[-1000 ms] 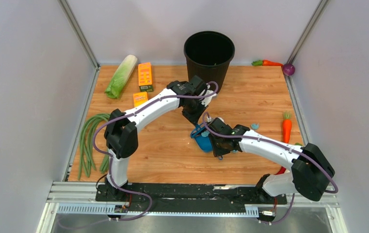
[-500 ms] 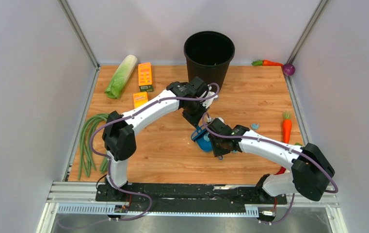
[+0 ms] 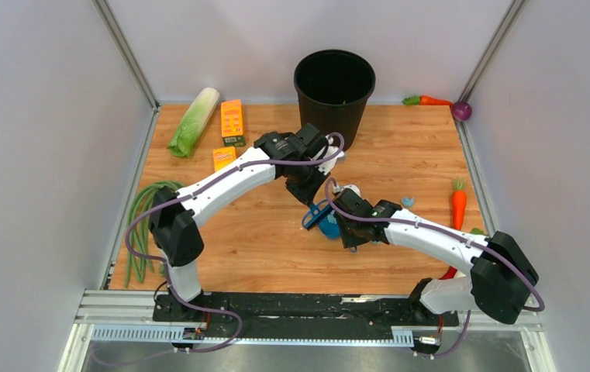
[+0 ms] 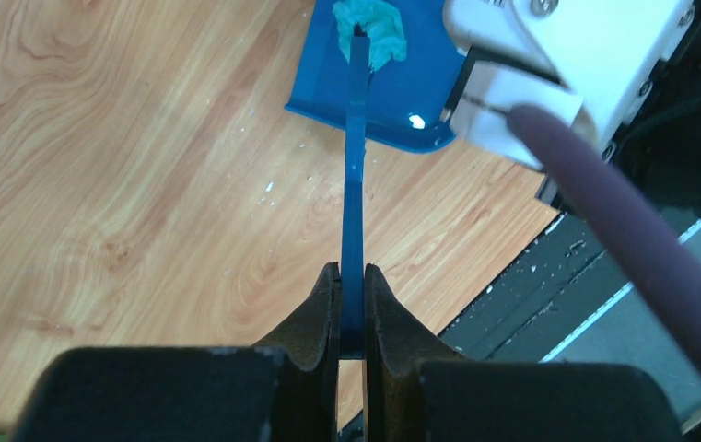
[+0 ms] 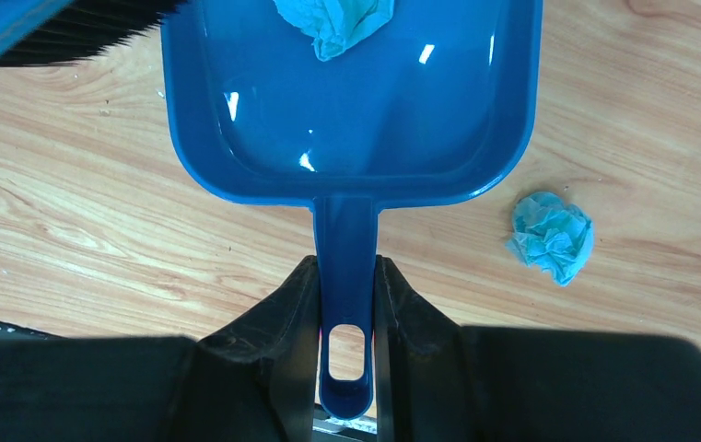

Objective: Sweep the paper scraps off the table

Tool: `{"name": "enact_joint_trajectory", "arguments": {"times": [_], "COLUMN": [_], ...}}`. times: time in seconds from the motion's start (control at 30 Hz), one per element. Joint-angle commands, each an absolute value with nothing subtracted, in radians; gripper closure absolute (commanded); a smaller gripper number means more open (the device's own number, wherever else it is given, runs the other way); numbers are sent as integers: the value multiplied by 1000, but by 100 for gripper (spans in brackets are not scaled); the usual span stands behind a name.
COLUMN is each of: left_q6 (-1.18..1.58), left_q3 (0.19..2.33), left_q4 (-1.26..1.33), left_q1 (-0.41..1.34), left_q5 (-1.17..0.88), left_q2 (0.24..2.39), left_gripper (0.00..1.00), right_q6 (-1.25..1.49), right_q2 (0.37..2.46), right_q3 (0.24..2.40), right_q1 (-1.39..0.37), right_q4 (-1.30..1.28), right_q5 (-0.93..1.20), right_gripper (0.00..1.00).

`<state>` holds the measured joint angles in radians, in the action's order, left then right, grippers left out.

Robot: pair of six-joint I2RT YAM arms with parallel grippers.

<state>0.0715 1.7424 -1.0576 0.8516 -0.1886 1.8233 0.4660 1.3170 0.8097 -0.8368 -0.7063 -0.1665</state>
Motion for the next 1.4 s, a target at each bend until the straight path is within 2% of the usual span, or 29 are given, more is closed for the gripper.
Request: {"name": "enact_joint_trajectory", "arguments": {"times": [0.0,0.33,0.53,0.83,1.37], "left_q6": [95,164,248,314,402], "left_q3": [1746,1770,1691,1612,1437], "left_q4": [-1098,-1120,-1069,-1081,-1060], "left_q1": [859,859,856,839,822], "left_q5": [-141,41,167,288,281], "left_q2": [1747,1663,1569,1454,1287], "left_gripper": [100,100,100,100,100], "right_q6": [480,469,457,431,385], "right_q2": [1278,1250,1232,1265,1425], "right_q3": [811,830,879,1077,1460], "right_q1": [-838,-839,-839,-842,-842], "right_q4": [-680,-681,-696,-768,-853], "right_q5": [-213,-235,-252,-281,-293], "right_gripper": [100,100,100,100,100]}}
